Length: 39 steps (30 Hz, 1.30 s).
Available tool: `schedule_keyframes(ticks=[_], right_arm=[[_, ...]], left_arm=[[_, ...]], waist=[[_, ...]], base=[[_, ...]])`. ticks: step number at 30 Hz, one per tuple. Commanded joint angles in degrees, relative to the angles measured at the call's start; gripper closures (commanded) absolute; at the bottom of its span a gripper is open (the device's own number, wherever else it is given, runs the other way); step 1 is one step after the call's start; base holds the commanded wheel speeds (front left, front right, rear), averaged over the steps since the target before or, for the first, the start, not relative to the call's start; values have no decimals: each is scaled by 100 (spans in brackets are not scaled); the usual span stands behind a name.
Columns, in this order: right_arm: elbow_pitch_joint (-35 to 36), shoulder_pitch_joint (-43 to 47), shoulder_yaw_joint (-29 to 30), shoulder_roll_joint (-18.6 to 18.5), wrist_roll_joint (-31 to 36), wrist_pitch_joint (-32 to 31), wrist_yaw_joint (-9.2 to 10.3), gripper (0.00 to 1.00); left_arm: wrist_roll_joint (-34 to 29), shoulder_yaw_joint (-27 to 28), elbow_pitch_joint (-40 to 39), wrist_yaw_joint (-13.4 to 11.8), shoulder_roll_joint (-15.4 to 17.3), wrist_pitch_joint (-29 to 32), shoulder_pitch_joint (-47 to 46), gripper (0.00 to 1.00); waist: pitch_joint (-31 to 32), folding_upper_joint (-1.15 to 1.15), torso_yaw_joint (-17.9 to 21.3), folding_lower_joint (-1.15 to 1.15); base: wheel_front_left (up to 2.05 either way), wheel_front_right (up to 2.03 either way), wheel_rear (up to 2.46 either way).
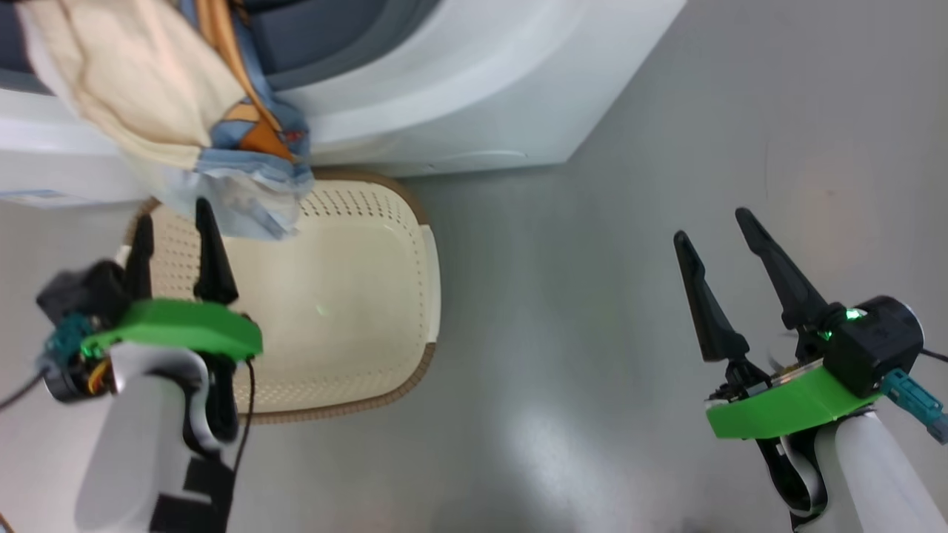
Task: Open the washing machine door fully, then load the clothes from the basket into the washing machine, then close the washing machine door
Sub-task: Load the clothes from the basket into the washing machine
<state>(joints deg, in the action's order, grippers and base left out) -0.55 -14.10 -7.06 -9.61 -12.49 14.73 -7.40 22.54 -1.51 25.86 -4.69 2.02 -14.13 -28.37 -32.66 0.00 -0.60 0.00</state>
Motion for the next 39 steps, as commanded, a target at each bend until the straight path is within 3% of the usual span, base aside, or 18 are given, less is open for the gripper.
schedule_keyframes(ticks=[1,5,13,23,24,25,27,28,39], right_arm=[[149,-44,-176,-8,73,27,-9,0],[145,-167,-235,-13,56,27,-9,0],[159,-334,-359,-26,37,27,-9,0],[112,-424,-508,11,17,27,-9,0],[110,-430,-515,13,13,27,-9,0],[108,-432,-514,13,8,27,-9,0],[103,-431,-496,16,0,27,-9,0],[100,-429,-488,18,-3,27,-9,0],[41,-391,-425,92,-30,27,-9,0]], left_arm=[[-45,159,55,34,232,-52,-239,0],[32,281,377,117,284,-72,-658,0],[93,451,911,559,405,-84,-1271,0],[-267,727,1007,674,364,-86,-1591,0],[-308,754,990,682,353,-86,-1610,6],[-349,782,962,690,341,-86,-1628,51],[-427,836,918,706,314,-86,-1645,78],[-455,865,904,715,299,-86,-1650,99],[-587,1006,525,846,158,-86,-1254,100]], waist=[[-374,0,226,0],[-585,0,313,0],[-836,0,443,0],[-911,0,547,0],[-914,0,553,0],[-920,0,555,0],[-921,0,553,0],[-918,0,551,0],[-752,0,404,0]], base=[[0,0,0],[0,0,0],[0,0,0],[0,0,0],[0,0,0],[0,0,0],[0,0,0],[0,0,0],[0,0,0]])
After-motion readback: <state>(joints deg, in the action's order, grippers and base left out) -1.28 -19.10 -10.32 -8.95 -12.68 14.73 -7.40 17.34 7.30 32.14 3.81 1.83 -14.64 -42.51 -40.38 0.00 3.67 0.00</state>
